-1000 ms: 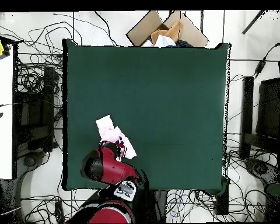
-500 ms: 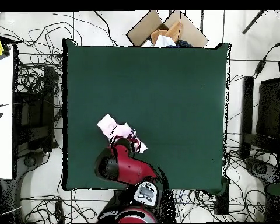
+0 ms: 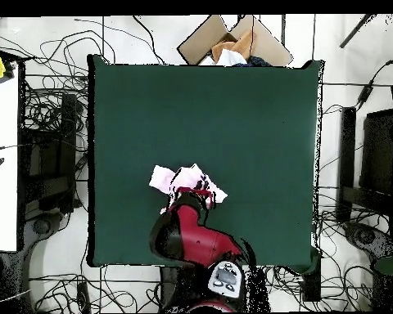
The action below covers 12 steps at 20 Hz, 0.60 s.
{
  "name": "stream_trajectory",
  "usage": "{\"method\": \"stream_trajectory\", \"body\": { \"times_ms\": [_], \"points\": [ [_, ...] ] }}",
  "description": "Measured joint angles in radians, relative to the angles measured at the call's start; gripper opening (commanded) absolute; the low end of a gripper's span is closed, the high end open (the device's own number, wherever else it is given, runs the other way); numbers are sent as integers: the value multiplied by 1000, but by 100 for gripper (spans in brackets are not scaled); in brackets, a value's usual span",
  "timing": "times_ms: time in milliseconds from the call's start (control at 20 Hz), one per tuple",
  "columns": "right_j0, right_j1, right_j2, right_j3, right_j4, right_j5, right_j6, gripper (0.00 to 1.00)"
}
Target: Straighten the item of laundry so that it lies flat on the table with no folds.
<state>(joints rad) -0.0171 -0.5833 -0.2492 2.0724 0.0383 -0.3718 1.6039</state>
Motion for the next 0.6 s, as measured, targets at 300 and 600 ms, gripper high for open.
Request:
{"method": "stream_trajectory", "body": {
  "times_ms": [300, 600],
  "points": [
    [-80, -54, -3, 0, -97, 3, 0, 0],
    [-225, -165, -6, 1, -210, 123, 0, 0]
  ]
}}
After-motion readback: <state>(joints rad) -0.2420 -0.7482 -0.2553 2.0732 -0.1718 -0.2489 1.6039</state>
